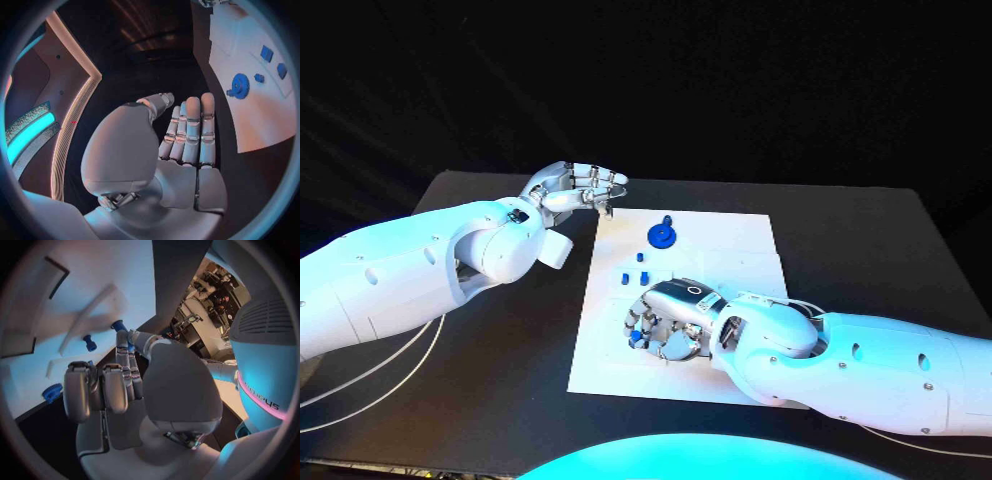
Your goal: Assemble the parts on the task board
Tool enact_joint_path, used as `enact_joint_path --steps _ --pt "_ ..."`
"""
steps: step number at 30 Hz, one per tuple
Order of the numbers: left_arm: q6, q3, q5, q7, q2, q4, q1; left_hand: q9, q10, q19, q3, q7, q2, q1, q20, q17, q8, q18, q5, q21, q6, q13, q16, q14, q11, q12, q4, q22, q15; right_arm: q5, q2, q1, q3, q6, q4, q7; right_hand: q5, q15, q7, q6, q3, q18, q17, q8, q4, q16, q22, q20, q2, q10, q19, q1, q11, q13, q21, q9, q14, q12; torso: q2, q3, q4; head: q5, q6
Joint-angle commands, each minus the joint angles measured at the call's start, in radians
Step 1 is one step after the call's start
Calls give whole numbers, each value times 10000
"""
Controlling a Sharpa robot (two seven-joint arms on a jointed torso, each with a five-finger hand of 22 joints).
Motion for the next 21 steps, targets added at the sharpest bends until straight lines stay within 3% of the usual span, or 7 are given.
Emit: enact_joint_path --steps 1,11,21 --pt "160 6 -8 27 7 19 8 -13 -74 31 -24 95 75 11 50 -8 26 152 4 -37 -65 -9 -41 -9 -20 50 -34 -15 18 -171 -43 -47 -15 -184 39 -58 8 -67 8 57 4 -137 10 16 -62 -14 2084 -74 60 -21 668 -14 -27 -2 -54 770 393 -40 -3 2 -1 3 12" --pt "181 6 -8 6 -1 15 8 -13 -74 31 -24 95 75 11 50 -8 26 152 4 -37 -65 -9 -41 -9 -20 50 -34 -15 18 -190 -69 -74 -14 -331 73 -57 23 -68 4 58 21 -139 12 23 -103 -13 2089 -73 55 -16 671 -20 -31 6 -43 779 394 -50 -1 -1 2 16 10" --pt "193 4 -8 -3 8 11 7 -13 -74 31 -24 95 75 11 50 -8 26 152 4 -37 -65 -9 -41 -9 -20 50 -34 -15 18 -383 6 -77 -13 363 -18 -450 -36 -53 27 5 33 -130 -52 7 -141 -44 2077 -63 18 -34 658 -172 -10 27 -90 792 379 -105 -1 -10 1 14 0"
